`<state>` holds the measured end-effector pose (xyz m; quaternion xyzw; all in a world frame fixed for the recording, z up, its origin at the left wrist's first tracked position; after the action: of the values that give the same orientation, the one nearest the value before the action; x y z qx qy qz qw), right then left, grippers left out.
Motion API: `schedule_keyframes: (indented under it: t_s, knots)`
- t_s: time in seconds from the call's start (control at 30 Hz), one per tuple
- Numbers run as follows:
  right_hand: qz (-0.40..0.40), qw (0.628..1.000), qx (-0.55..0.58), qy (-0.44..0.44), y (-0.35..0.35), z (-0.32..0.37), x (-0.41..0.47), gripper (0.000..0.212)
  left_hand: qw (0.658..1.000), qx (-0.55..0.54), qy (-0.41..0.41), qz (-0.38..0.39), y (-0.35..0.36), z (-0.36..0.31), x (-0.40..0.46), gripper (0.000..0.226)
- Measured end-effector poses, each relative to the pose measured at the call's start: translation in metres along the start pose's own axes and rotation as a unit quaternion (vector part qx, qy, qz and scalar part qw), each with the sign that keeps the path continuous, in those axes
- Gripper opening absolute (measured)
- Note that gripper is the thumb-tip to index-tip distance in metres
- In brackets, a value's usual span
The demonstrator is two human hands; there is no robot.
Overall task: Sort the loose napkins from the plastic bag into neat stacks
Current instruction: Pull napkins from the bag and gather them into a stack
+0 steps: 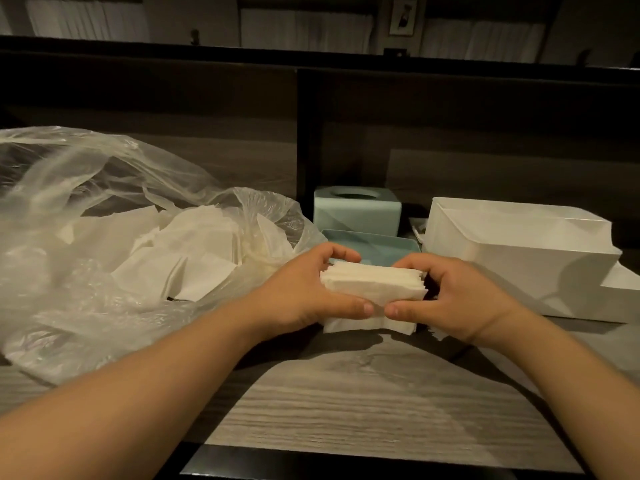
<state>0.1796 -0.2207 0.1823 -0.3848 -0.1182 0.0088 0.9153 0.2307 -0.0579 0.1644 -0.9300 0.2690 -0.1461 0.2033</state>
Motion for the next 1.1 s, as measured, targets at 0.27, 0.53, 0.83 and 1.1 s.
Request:
schedule_keyframes:
  t_s: [0.27, 0.53, 0.83, 1.1]
  knots:
    - [-0.08, 0.986, -0.139, 0.049, -0.018, -0.005, -0.002, 0.043, 0.999, -0.024, -0.013, -0.025, -0.008, 0.006, 0.0, 0.032]
    - [-0.021, 0.975, -0.22, 0.027, -0.006, -0.002, -0.001, 0.032, 0.999, 0.041, 0.013, 0.0, -0.004, 0.004, 0.001, 0.063]
    - [-0.083, 0.994, -0.058, 0.041, -0.016, -0.006, 0.001, 0.056, 1.0, -0.002, 0.021, -0.003, -0.003, 0.003, 0.001, 0.039]
    - [-0.001, 0.996, -0.075, 0.048, -0.001, -0.005, -0.001, 0.041, 1.0, -0.004, 0.018, -0.006, -0.004, 0.002, -0.001, 0.054]
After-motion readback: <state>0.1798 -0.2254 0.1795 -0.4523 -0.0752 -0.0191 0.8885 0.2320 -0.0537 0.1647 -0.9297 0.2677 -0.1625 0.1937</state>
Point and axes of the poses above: each hand's wrist, its own x-axis towards the middle knuckle, its own y-axis out of the palm, z = x × y, the point moved 9 cm from there along x, towards the middle knuckle, and after that the axes turned 2 degrees about -z, right-handed, at the moved point
